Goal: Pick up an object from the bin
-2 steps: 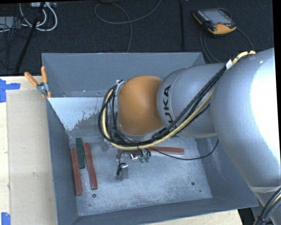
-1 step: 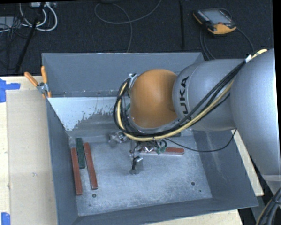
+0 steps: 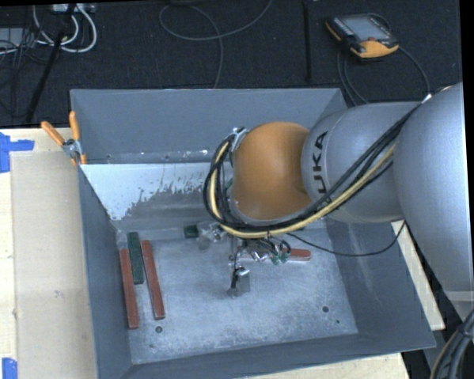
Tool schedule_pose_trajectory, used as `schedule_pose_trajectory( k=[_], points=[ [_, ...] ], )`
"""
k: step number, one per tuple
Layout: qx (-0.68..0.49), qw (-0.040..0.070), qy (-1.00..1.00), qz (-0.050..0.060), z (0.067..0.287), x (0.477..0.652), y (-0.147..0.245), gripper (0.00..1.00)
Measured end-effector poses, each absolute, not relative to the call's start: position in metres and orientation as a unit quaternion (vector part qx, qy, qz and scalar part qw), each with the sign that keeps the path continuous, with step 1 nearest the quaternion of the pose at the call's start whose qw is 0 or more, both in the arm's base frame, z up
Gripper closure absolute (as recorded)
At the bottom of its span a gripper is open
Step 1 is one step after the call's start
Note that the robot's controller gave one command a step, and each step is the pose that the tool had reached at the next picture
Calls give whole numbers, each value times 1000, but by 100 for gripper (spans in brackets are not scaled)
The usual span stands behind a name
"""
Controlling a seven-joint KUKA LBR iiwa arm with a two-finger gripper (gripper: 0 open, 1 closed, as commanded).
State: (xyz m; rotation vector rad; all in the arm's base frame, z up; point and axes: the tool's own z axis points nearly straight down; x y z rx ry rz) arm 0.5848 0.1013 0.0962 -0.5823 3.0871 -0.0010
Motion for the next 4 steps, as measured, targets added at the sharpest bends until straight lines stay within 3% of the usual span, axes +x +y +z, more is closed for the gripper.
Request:
schedule_pose_trajectory(
  k=[1, 2, 3, 4],
  points=[
    [-286, -1, 958, 1, 103, 594, 102, 0],
    [-411, 1, 912, 0, 108, 565, 82, 0],
    [-384, 0, 923, 1, 96, 585, 41, 0],
    [-350, 1, 937, -1, 98, 602, 23, 0]
  ],
)
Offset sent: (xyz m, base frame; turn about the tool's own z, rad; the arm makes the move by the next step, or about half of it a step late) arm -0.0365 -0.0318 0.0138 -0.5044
